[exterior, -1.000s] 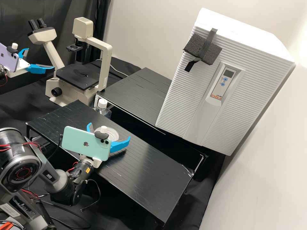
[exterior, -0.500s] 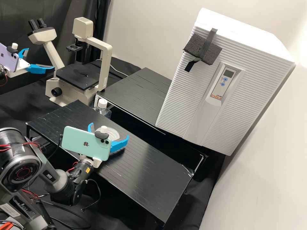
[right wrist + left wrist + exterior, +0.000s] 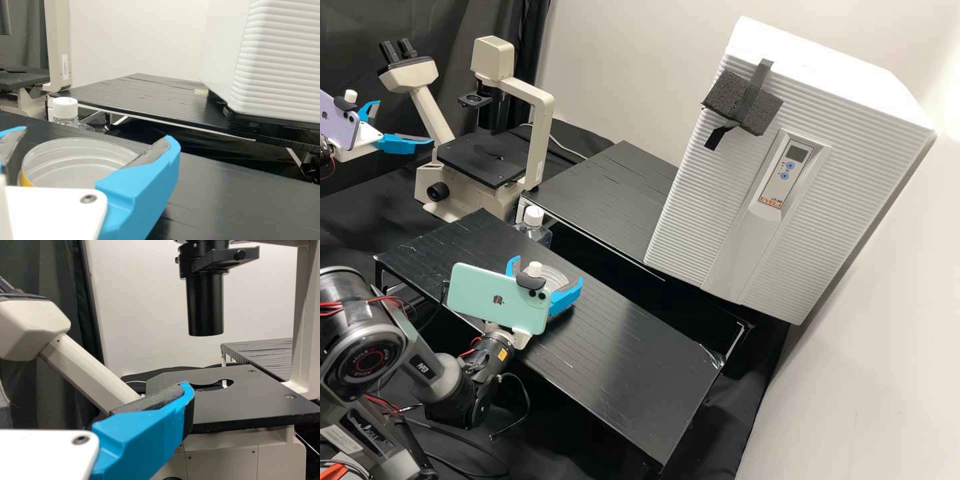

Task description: Open the petri dish lid.

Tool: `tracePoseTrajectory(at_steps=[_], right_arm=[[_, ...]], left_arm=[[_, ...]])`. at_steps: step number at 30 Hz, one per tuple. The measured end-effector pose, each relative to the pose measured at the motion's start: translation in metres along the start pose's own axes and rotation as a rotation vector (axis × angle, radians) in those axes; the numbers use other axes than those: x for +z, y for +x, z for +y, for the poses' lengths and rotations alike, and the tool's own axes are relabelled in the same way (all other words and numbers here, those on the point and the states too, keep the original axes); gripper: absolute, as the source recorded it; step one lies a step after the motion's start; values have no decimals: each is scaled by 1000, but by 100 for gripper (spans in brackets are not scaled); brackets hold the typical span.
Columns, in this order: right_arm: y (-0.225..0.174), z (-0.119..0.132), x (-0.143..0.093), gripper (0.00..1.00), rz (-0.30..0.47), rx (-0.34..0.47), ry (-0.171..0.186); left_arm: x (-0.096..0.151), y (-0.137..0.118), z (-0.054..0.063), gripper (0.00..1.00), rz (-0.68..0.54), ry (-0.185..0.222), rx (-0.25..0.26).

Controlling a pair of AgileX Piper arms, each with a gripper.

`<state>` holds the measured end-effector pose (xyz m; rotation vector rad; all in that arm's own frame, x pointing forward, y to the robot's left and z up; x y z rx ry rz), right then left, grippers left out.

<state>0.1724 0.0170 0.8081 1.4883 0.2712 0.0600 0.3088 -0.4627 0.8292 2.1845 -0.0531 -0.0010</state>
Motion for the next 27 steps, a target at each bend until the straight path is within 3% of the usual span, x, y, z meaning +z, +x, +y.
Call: tracePoseTrajectory(at_steps=[21,27], right_arm=[[1,-1,-2,0,4,8,12],[1,1,0,0,-5,17,38]], left_arm=[[0,0,0,100,0,0,0],[0,0,0,100,0,0,0]])
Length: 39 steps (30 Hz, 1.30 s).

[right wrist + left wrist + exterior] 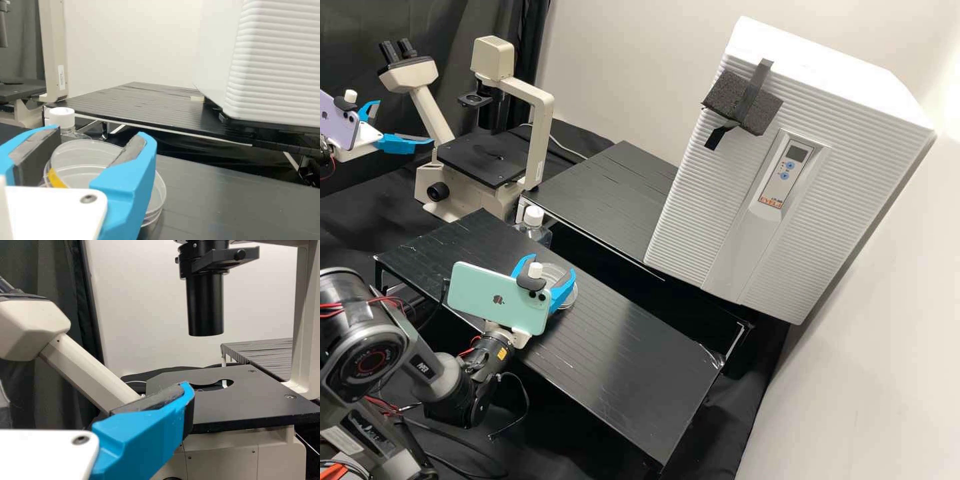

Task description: Open the petri dish lid.

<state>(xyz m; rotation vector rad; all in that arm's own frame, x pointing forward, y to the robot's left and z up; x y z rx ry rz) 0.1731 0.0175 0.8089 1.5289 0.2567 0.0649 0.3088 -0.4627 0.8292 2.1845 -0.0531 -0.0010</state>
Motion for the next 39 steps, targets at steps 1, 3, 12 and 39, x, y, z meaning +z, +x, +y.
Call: tracePoseTrajectory(at_steps=[1,3,12,39], right_arm=[[0,1,0,0,-2,4,2],[-1,2,1,0,-5,14,9],[-2,4,1,0,-1,23,19],[-14,35,12,0,-159,277,-165]], left_arm=[[0,0,0,100,0,0,0],[0,0,0,100,0,0,0],[0,0,0,100,0,0,0],[0,0,0,100,0,0,0]])
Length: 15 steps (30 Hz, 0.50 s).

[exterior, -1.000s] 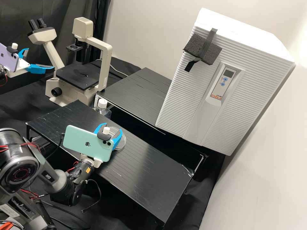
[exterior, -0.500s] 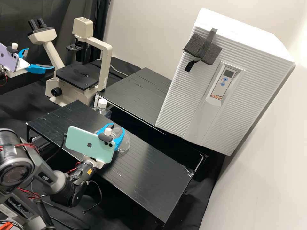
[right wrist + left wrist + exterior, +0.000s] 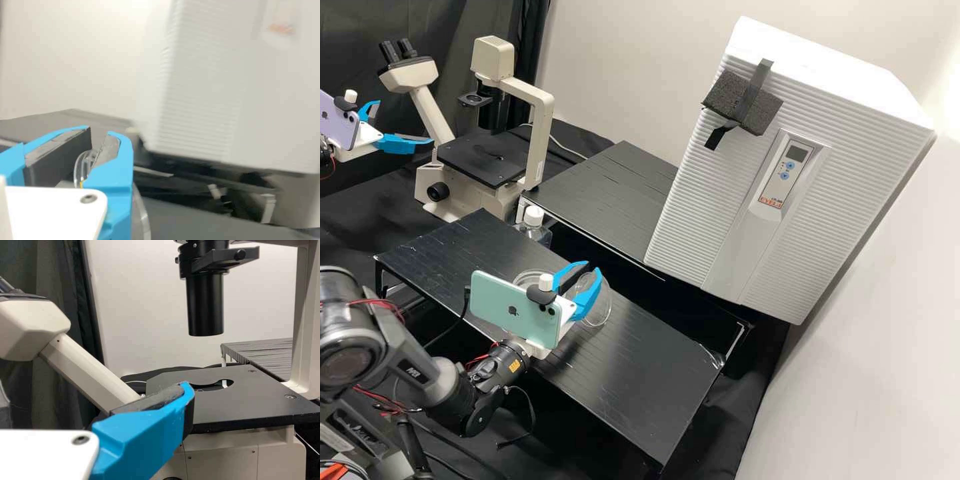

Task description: Open the petri dish lid.

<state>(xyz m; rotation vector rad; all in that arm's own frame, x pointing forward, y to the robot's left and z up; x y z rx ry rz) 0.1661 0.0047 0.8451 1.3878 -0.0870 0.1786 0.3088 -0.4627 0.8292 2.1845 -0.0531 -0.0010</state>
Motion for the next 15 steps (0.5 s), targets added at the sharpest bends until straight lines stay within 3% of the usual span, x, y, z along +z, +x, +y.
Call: tracePoseTrajectory(at_steps=[3,7,15], right_arm=[[-3,9,-2,0,-72,88,-54],[-7,15,-6,0,-121,130,-99],[-10,15,-15,0,-121,138,-121]], left_arm=[[0,0,0,100,0,0,0],[0,0,0,100,0,0,0],[0,0,0,100,0,0,0]])
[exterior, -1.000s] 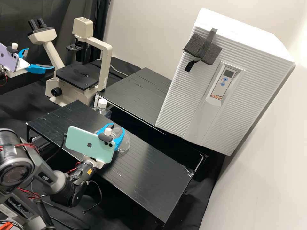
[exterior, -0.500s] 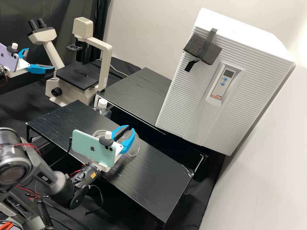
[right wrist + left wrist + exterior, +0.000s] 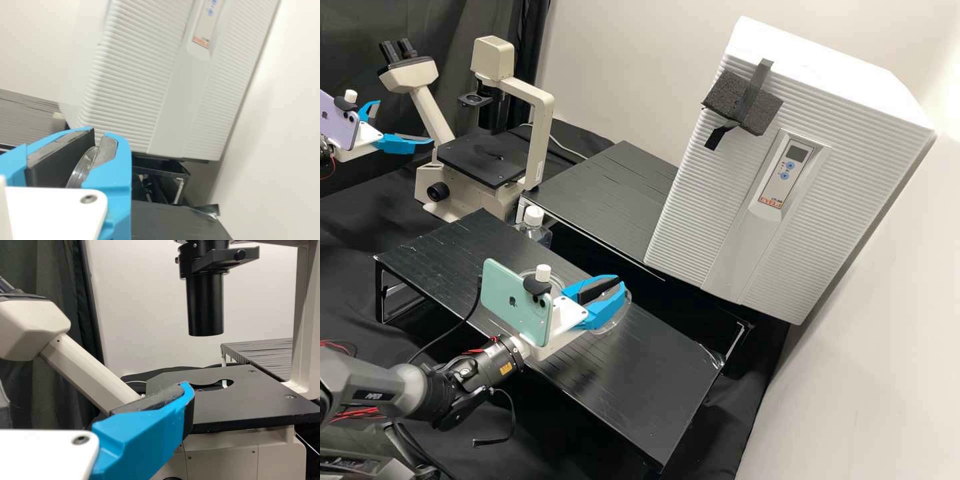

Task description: Open the petri dish lid.

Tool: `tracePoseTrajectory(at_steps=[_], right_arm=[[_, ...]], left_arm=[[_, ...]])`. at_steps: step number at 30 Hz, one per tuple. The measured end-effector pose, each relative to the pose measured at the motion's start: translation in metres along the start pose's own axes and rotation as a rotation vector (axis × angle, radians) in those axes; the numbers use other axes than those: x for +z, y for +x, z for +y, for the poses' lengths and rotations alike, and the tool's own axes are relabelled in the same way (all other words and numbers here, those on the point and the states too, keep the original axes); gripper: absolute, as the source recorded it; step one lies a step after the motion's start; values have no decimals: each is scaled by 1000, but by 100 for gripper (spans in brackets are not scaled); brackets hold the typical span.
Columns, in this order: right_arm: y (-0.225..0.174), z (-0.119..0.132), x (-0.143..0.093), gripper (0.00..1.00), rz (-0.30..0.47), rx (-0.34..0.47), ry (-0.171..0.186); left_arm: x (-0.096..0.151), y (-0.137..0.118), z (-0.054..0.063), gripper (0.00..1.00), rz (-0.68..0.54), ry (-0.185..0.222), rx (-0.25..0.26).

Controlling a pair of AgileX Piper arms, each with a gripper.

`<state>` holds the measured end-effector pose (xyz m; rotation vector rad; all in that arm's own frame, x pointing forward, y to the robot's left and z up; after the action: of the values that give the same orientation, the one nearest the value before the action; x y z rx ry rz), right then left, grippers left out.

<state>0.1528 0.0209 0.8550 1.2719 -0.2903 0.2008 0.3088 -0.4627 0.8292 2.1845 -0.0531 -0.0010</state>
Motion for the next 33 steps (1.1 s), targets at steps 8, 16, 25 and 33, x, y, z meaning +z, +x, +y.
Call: tracePoseTrajectory(at_steps=[8,16,25,33], right_arm=[[2,-6,-1,0,-35,11,-21],[2,-8,2,0,-124,51,-104],[0,-2,2,0,-136,81,-131],[-2,5,3,0,-144,120,-166]], left_arm=[[0,0,0,100,0,0,0],[0,0,0,100,0,0,0],[0,0,0,100,0,0,0],[0,0,0,100,0,0,0]])
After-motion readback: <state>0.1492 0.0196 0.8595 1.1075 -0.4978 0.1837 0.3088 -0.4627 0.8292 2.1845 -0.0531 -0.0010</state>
